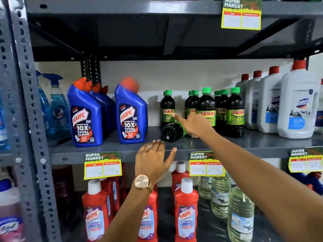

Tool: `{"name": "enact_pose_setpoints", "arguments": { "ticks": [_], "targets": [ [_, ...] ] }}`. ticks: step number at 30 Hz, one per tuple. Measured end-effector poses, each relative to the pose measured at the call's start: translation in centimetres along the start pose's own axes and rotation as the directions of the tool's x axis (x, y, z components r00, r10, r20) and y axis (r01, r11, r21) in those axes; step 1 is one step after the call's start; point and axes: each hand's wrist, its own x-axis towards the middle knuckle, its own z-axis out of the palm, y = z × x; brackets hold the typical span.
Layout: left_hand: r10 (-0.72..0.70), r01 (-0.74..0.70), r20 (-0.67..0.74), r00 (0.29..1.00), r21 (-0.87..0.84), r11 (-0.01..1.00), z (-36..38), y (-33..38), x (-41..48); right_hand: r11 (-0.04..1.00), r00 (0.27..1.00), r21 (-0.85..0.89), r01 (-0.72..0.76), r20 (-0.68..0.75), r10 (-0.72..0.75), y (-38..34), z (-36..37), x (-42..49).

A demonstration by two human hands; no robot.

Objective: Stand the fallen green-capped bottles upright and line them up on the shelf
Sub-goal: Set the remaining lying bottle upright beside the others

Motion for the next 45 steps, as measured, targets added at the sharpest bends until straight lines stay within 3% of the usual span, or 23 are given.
{"name": "enact_pose_setpoints", "arguments": {
  "ticks": [2, 5, 9, 14, 18, 22, 27, 31, 39, 45],
  "targets": [
    [-0.008, 0.007, -0.024, 1.000, -0.018, 1.000, 0.1, 0.1, 0.0, 0.978, 0.944, -0.036, -0.205, 0.257, 0.207, -1.2, 0.2, 1.3],
    [-0.002, 0.000, -0.058, 0.998, -0.028, 1.000, 0.4, -0.1, 0.0, 0.914, 0.836, 0.039, -0.403, 0.422, 0.350, -1.6, 0.9, 3.0],
    [0.025, -0.026, -0.095, 0.995, -0.012, 1.000, 0.9, -0.3, 0.0, 0.890, 0.814, 0.145, -0.432, 0.487, 0.316, -1.7, 2.1, 4.5],
    [0.050, -0.053, -0.133, 0.990, -0.022, 0.998, 1.1, -0.5, 0.1, 0.703, 0.812, 0.441, -0.558, 0.464, 0.354, -0.3, 4.1, 4.1],
    [0.049, -0.051, -0.151, 0.987, -0.007, 0.999, 1.1, -0.4, 0.0, 0.572, 0.888, 0.682, -0.455, 0.302, 0.346, 0.8, 4.7, 2.6],
    [0.045, -0.050, -0.167, 0.985, -0.023, 0.998, 1.0, -0.4, 0.0, 0.711, 0.936, 0.649, -0.270, 0.005, 0.351, 0.8, 4.7, 1.7],
    [0.025, -0.032, -0.171, 0.985, -0.039, 0.999, 1.2, -0.3, 0.1, 0.810, 0.953, 0.583, -0.063, -0.206, 0.223, 0.2, 4.1, 1.5],
    [0.017, -0.025, -0.171, 0.985, -0.041, 0.999, 1.5, -0.3, -0.1, 0.850, 0.973, 0.526, 0.023, -0.208, 0.102, 0.2, 4.6, 1.6],
    [0.018, -0.024, -0.160, 0.987, -0.035, 0.999, 1.3, -0.3, -0.2, 0.762, 0.993, 0.640, -0.092, 0.005, 0.116, 0.9, 4.9, 2.2],
    [0.011, -0.017, -0.165, 0.986, -0.036, 0.999, 1.3, -0.3, -0.2, 0.835, 0.994, 0.549, -0.038, -0.061, 0.086, 0.4, 4.8, 1.8]
  ]
}}
